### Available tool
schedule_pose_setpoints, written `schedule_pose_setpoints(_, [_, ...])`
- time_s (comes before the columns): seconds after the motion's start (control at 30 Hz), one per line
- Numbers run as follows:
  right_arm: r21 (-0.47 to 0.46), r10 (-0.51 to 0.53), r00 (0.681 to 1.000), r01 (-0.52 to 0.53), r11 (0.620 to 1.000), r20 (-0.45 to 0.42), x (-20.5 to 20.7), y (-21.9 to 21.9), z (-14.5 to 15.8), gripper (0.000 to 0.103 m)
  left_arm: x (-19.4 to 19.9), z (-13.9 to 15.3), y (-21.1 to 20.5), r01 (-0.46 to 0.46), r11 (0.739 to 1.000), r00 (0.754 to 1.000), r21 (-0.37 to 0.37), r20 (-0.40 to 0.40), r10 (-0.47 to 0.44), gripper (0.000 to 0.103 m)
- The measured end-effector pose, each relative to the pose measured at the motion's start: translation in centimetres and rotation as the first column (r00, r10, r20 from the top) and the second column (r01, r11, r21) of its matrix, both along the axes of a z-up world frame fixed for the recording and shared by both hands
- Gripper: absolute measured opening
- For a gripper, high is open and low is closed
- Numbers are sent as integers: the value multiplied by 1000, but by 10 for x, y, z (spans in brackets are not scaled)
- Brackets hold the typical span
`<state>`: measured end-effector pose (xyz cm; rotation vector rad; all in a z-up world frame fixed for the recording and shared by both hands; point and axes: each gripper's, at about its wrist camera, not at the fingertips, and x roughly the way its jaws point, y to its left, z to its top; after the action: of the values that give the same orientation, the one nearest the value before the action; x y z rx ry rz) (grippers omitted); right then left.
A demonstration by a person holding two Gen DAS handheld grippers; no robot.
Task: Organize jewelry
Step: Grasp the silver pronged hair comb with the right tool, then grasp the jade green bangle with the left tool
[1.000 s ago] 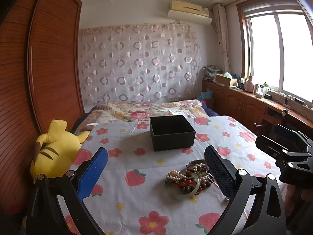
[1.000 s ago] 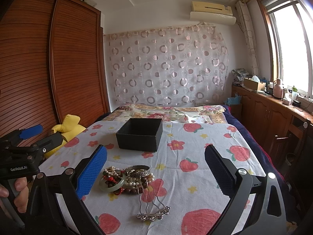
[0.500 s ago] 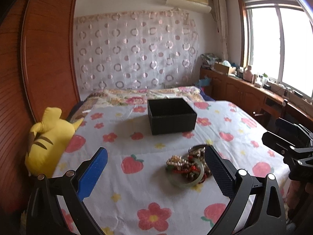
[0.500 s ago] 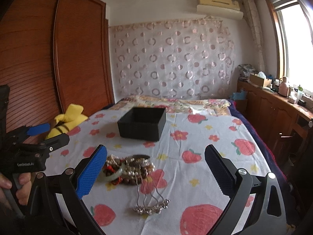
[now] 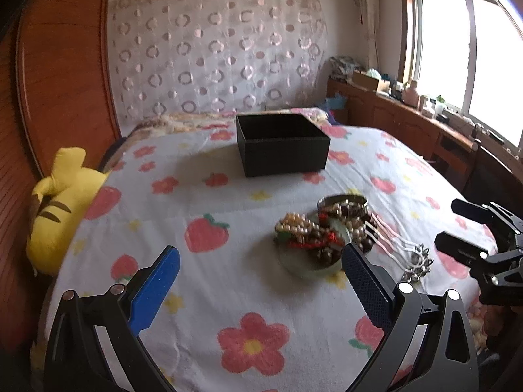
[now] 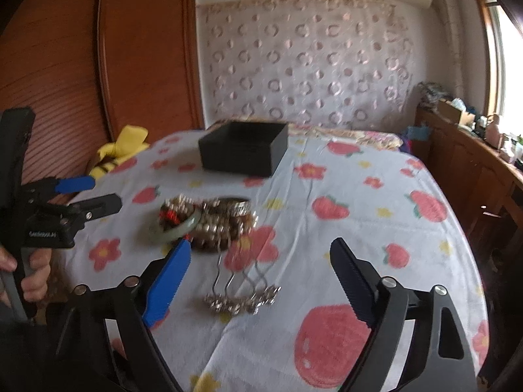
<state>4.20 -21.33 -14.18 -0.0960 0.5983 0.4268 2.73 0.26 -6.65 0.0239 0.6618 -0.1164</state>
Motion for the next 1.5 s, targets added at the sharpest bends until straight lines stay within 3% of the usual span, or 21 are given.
schedule_pose_setpoints(0.2, [-35,54,996,-57,998,-77,3,9,-20,84,5,-13,1,3,1000,999,8,-43,-3,96])
schedule_pose_setpoints(0.57, [-97,88,988,-101,990,-127,7,19,-38,76,13,-27,3,24,999,994,-23,-105,-26,96])
schedule_pose_setpoints(0.67, [-118,92,989,-106,987,-114,5,20,-39,67,16,-29,0,35,999,992,-31,-118,-39,96])
schedule_pose_setpoints(1.13, [-156,30,996,-42,987,-79,4,-12,-33,67,45,-32,-21,154,976,967,-152,-180,-180,95])
schedule_pose_setpoints(1.2, [-158,22,996,-35,987,-83,7,-15,-34,67,49,-32,-22,158,973,964,-167,-189,-189,85])
schedule_pose_setpoints(1.43, [-152,18,996,-31,988,-84,8,-18,-38,67,58,-36,-31,171,974,957,-146,-213,-199,80])
schedule_pose_setpoints(1.5, [-152,18,996,-31,988,-84,8,-18,-38,67,58,-35,-33,173,975,957,-140,-209,-200,70])
